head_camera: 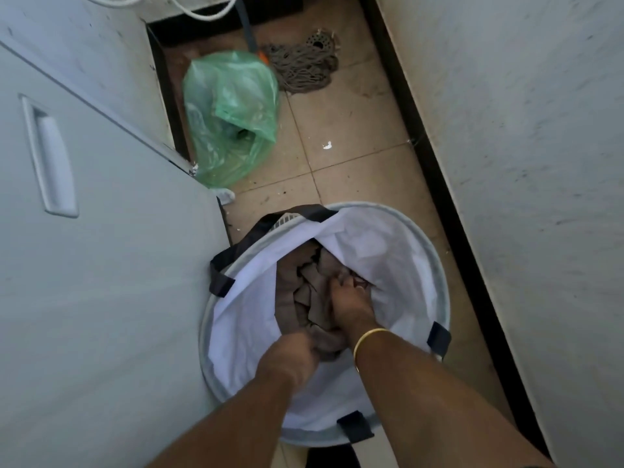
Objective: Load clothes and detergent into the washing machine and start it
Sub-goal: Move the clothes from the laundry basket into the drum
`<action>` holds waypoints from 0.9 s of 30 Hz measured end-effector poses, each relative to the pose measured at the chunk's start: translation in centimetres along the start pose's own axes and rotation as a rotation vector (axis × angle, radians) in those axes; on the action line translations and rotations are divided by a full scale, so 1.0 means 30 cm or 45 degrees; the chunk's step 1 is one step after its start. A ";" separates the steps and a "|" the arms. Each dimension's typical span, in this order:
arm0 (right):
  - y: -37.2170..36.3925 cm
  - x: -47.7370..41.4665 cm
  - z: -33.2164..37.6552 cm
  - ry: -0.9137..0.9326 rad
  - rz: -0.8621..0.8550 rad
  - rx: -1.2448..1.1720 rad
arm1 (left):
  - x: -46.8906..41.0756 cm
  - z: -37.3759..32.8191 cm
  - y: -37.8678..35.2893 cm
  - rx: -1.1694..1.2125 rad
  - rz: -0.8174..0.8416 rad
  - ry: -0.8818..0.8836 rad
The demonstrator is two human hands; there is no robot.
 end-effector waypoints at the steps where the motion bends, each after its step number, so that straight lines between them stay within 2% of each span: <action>1: 0.021 0.012 0.004 0.024 0.020 0.028 | 0.010 -0.015 0.012 0.013 -0.009 -0.008; 5: 0.155 0.134 0.032 0.131 -0.012 -0.016 | 0.071 -0.063 0.064 0.060 -0.067 -0.025; 8: 0.273 0.288 0.054 0.135 -0.037 -0.131 | 0.130 -0.071 0.103 0.263 -0.191 0.017; 13: 0.511 0.597 0.096 0.088 -0.075 -0.523 | 0.382 -0.144 0.228 0.644 -0.502 0.020; 16: 0.708 0.839 0.111 0.088 -0.144 -0.788 | 0.651 -0.240 0.358 0.796 -0.650 -0.057; 21: 0.956 1.220 0.143 0.100 -0.213 -1.033 | 1.110 -0.355 0.520 0.751 -0.688 -0.179; 24: 1.066 1.402 0.160 0.140 -0.315 -0.994 | 1.301 -0.374 0.552 0.813 -0.591 -0.262; 27: 1.152 1.567 0.178 0.169 -0.314 -0.981 | 1.460 -0.353 0.571 0.835 -0.609 -0.357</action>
Point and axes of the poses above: each hand's wrist, its own x-axis away from the middle knuckle, its own y-axis out of the back of the hand, z = x × y, the point moved 5 cm from there along -x, towards the middle knuckle, and after that the axes turned 2 degrees about z, right-handed, at the moved point
